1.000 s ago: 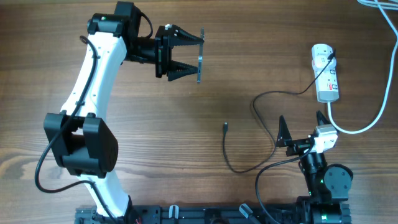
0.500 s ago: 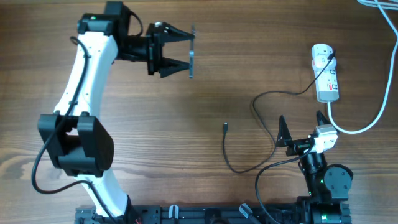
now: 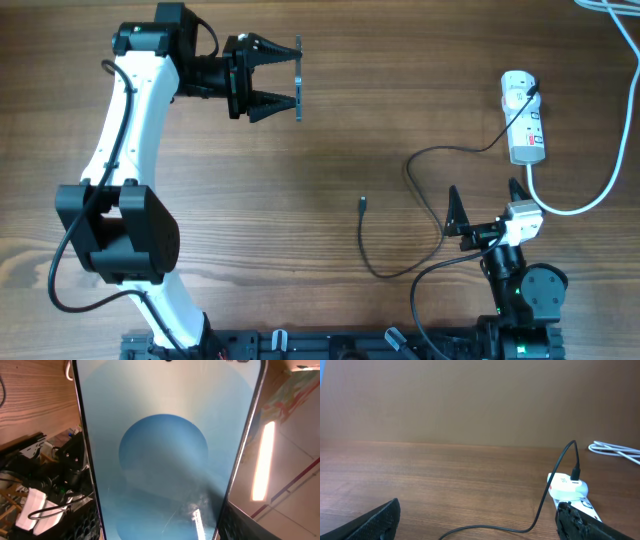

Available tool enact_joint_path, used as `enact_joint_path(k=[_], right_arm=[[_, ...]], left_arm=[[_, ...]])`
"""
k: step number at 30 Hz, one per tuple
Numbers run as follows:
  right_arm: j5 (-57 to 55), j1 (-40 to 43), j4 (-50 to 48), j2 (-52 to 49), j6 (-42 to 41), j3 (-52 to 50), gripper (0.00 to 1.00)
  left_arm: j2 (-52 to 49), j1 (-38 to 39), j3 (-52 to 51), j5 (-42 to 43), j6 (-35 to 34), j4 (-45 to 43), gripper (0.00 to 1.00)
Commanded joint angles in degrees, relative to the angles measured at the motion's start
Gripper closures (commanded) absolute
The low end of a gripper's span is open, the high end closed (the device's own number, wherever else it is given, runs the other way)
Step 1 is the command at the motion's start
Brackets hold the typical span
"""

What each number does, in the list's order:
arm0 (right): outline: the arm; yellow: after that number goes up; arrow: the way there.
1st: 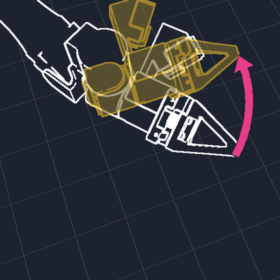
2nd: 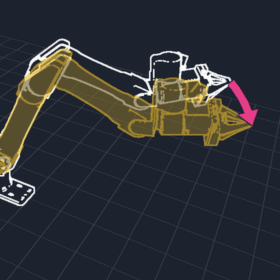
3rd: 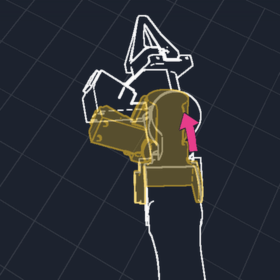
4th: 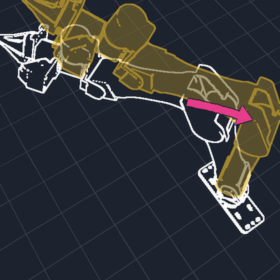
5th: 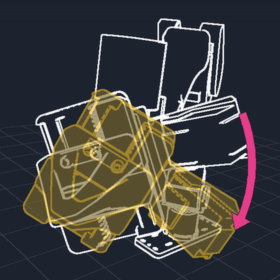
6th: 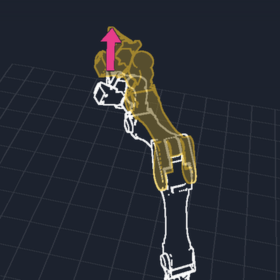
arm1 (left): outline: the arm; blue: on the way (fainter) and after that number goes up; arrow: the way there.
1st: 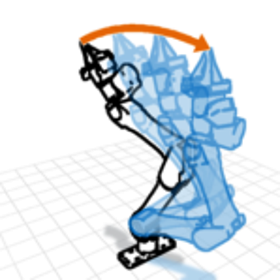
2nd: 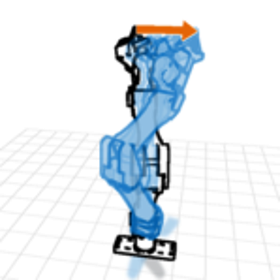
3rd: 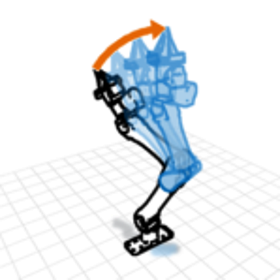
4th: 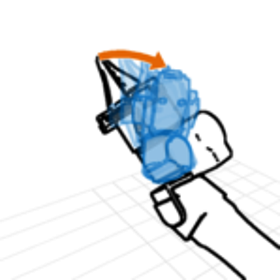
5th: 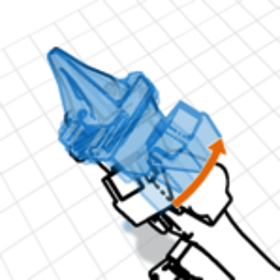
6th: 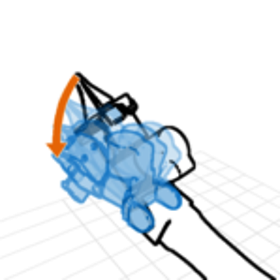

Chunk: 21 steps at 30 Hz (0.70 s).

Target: Plug charger to phone and switch on socket

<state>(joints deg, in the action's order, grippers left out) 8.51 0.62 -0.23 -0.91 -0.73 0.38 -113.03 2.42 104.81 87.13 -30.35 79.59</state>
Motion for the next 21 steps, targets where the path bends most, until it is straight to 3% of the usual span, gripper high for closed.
enact_joint_path(k=[1,6,13,18,21], right_arm=[[-0.59,-0.24,-0.24,0.26,0.61,-0.09,0.00],[-0.61,-0.24,-0.24,0.26,0.61,-0.07,0.00],[-0.61,-0.24,-0.24,0.26,0.61,-0.09,0.00],[-0.59,-0.24,-0.24,0.26,0.59,-0.07,0.00],[-0.59,-0.24,-0.24,0.26,0.61,-0.09,0.00]], left_arm=[[1.60,0.15,1.38,3.21,-0.04,0.17,0.34],[1.60,0.15,1.38,-4.11,0.13,0.17,0.34],[1.60,4.31,1.36,-33.97,0.07,-0.57,0.34],[1.49,11.61,1.27,-63.73,0.04,-4.28,0.34],[0.70,16.17,1.27,-77.11,0.04,-5.88,0.34]])
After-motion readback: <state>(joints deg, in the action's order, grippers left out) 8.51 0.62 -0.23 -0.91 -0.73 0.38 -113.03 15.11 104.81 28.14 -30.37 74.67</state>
